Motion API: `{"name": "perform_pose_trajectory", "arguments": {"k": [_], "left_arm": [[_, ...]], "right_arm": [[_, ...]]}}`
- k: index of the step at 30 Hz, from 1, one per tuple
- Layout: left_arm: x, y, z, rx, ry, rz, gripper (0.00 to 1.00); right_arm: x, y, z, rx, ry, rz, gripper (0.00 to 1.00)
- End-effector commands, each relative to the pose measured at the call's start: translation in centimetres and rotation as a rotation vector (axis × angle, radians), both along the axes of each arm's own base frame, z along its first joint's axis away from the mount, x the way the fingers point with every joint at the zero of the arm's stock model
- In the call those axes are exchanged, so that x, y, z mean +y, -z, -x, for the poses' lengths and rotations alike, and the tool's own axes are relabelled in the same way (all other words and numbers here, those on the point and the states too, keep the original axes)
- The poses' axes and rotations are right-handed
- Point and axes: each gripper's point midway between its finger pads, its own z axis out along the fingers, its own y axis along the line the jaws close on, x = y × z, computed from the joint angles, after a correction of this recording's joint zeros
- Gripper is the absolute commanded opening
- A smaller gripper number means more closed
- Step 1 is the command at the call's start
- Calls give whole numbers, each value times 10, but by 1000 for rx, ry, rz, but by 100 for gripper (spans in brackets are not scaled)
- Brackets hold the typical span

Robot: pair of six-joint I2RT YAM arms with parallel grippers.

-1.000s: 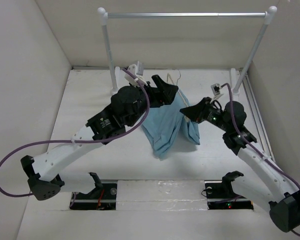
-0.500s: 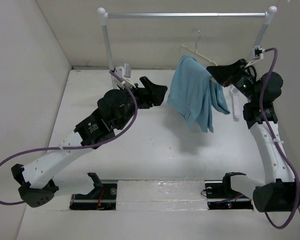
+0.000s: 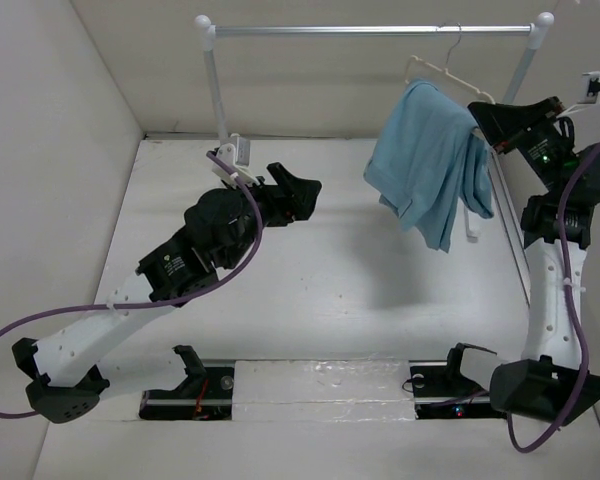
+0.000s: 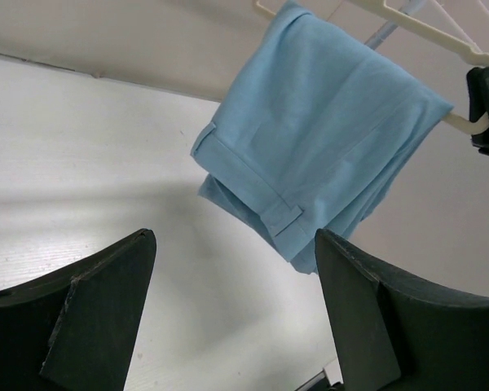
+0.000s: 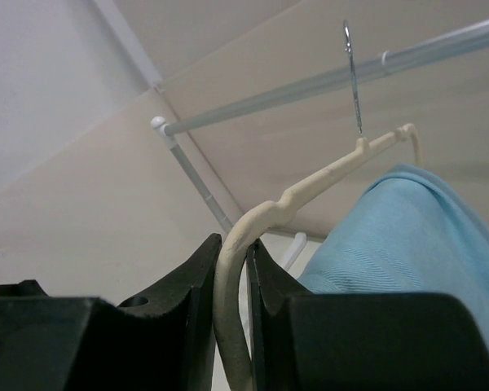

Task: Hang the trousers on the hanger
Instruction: Place the hanger at the clothesline.

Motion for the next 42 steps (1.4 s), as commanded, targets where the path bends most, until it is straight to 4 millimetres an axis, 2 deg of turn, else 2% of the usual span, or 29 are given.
{"name": "perform_pose_trajectory", "arguments": {"k": [1,3,6,7,8,12,16,26,29,31,33,38,40,42], "left_arm": [[4,-11,1,-26,-4,18,75],[1,-8,1,-23,9,10,75],[-3,3,3,-7,32,1,75],[-4,1,5,-9,41,11,75],[-7,15,5,14,52,-5,75],[-10,35,9,54,71,-14,74],[-17,42,11,64,102,-23,73],[-22,48,9,80,107,-38,73],[-24,50,7,82,104,-44,73],[-25,53,6,86,104,-49,73],[-26,56,5,87,103,-55,73],[-29,63,2,94,97,-75,74],[-28,64,0,95,88,-81,74],[-27,66,-1,95,80,-85,74]], "right_arm": [[-4,-90,49,-372,71,69,0],[-11,-95,46,-390,92,71,0],[-31,-92,31,-370,155,64,0],[-36,-91,28,-368,170,68,0],[-46,-87,21,-353,201,69,0],[-68,-76,2,-322,244,56,0],[-79,-72,-5,-338,250,30,0],[-93,-89,-5,-383,305,-6,0],[-104,-88,-12,-359,377,18,0],[-113,-83,-20,-329,441,59,0],[-111,-75,-27,-306,455,84,0],[-112,-40,-46,-226,496,98,0],[-102,-28,-51,-209,466,108,0],[-101,-12,-55,-168,472,126,0]]}}
